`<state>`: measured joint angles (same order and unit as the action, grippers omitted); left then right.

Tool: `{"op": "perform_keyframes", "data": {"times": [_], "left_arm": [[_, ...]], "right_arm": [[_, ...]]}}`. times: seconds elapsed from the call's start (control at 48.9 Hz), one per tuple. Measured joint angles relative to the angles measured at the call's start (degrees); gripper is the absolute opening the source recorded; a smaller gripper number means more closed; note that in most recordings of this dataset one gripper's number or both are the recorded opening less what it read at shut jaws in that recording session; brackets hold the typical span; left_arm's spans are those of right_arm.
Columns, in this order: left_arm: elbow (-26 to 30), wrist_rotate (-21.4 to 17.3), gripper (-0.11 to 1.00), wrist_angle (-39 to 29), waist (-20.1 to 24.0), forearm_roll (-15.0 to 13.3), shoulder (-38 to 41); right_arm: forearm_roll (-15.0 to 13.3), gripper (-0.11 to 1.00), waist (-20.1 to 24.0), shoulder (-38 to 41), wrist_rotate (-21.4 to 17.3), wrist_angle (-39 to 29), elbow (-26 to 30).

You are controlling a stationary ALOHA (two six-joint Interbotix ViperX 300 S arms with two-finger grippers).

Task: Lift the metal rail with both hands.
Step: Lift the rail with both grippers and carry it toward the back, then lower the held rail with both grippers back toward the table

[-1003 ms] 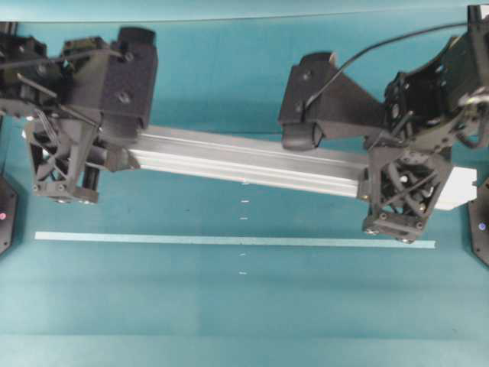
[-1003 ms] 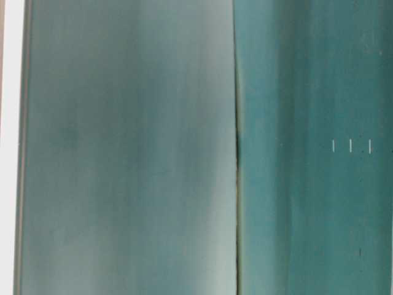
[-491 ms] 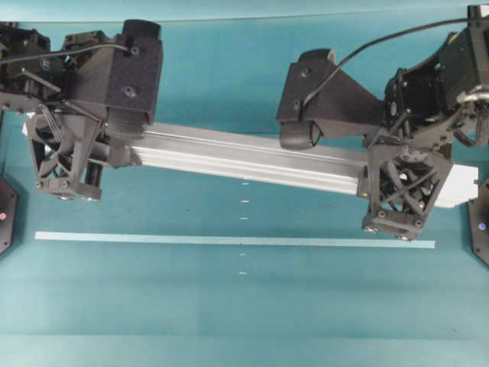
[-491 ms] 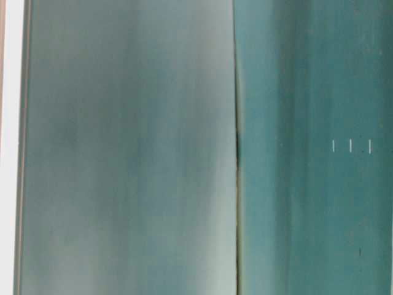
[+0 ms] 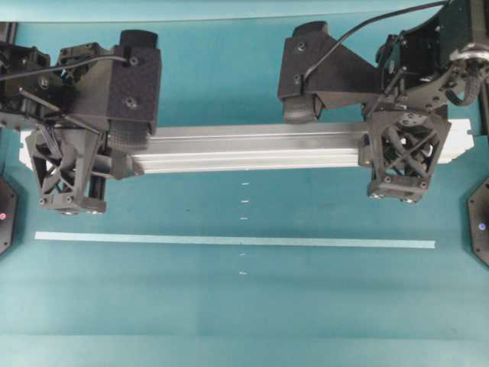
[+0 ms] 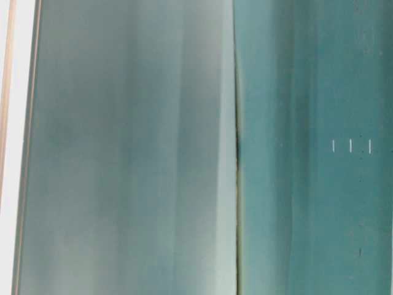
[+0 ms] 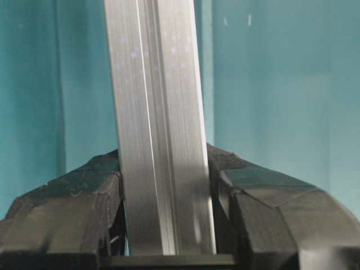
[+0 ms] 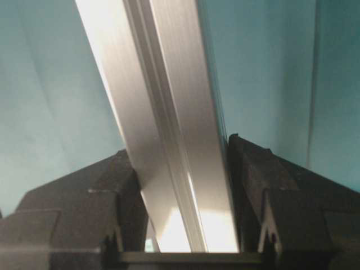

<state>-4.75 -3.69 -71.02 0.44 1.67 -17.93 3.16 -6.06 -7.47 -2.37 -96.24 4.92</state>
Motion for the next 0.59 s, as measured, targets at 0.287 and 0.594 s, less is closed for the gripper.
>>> {"op": "perform_keyframes", "data": {"times": [0.287,0.594], "left_arm": [[-2.64,0.00,0.33,0.44,-0.09,0.35,0.09],[-11.60,0.00,0.33,7.03,0.18,0.26,1.14]], "right_arm": [[0.00,0.41,-0.09,0.18,0.00,0.62,-1.67],[-0.09,0.41,-0.09,0.18,0.44,8.35,-10.28]]}}
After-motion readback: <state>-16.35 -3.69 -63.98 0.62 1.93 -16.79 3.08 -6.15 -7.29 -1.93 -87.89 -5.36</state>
